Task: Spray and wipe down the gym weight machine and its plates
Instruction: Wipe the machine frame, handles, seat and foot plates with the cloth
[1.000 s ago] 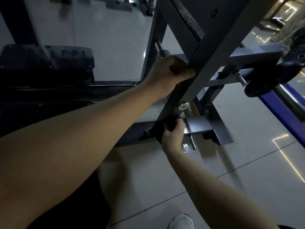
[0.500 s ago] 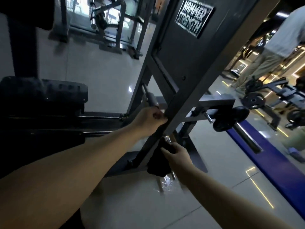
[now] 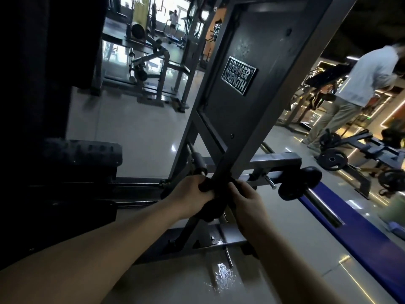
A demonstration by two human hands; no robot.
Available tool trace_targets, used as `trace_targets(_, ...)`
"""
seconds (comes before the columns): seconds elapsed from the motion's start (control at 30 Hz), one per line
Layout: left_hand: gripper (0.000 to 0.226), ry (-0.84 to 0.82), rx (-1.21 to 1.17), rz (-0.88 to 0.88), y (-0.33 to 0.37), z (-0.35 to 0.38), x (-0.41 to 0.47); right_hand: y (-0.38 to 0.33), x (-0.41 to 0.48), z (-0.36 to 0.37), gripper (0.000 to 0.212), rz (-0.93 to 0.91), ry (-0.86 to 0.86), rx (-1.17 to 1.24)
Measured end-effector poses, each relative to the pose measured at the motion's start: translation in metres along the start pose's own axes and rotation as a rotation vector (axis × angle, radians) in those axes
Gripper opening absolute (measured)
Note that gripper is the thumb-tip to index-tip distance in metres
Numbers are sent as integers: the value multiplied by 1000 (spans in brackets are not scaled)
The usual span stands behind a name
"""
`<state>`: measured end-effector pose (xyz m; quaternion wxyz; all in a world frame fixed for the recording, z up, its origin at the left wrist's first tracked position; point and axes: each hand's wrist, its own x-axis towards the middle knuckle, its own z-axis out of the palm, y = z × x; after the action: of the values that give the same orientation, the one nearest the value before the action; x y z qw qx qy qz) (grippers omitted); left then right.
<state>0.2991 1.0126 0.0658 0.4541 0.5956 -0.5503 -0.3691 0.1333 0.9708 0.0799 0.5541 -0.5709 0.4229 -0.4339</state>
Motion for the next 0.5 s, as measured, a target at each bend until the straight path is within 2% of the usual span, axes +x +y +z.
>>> trace_targets(0.17, 15, 176, 157, 47, 18, -8, -12, -24, -14, 4, 13, -89, -26, -75)
trace_targets(0.33, 21, 222, 287, 54, 49, -22, -22, -56, -18, 3, 18, -245, -24, -318)
trace_targets(0.4, 16, 249, 342, 66, 64, -28, -20, -70, -17, 4, 18, -268, -40, -357)
trace_targets(0.43, 12, 277, 351, 82, 71, -31, -16, -77, -14, 5, 18, -288, -36, -364)
trace_targets(0.5, 18, 336, 297, 125, 81, -38, -10, -88, -8, 9, 21, -340, -2, -407)
